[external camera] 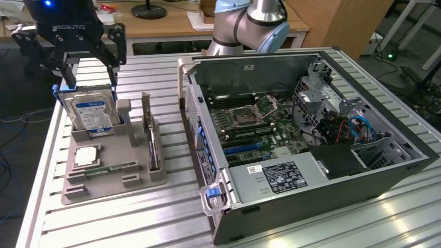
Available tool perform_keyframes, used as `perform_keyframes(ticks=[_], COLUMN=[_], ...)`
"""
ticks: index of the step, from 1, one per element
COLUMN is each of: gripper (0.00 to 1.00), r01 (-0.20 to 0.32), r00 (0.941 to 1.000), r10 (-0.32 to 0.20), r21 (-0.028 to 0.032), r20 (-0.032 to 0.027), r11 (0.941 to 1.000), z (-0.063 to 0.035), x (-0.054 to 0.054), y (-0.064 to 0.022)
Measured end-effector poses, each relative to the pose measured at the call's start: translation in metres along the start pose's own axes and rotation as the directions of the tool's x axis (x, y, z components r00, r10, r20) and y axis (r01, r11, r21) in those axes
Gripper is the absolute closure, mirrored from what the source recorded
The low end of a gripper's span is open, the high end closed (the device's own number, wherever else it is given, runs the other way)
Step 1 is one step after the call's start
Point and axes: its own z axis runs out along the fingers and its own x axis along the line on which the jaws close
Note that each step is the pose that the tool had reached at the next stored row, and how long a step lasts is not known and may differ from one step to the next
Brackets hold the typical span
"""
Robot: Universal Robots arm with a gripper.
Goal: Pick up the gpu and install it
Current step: 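Pick up the gpu and move the gpu toward the slot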
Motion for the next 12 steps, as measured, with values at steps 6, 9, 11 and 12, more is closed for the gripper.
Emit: perform_keyframes(ticks=[6,9,11,12], gripper=[0.28,0.28,0.28,0.28], r01=[0.000,0.000,0.000,0.000], r00=[1.0000,1.0000,1.0000,1.0000], r10=[0.000,0.000,0.000,0.000], r21=[-0.0001,-0.0001,0.0000,-0.0001], r20=[0.0000,0.0001,0.0000,0.0000], r11=[1.0000,1.0000,1.0000,1.0000], z=[0.0000,0.0000,0.0000,0.0000], x=[0.0000,0.0000,0.0000,0.0000], y=[0.0000,0.0000,0.0000,0.0000])
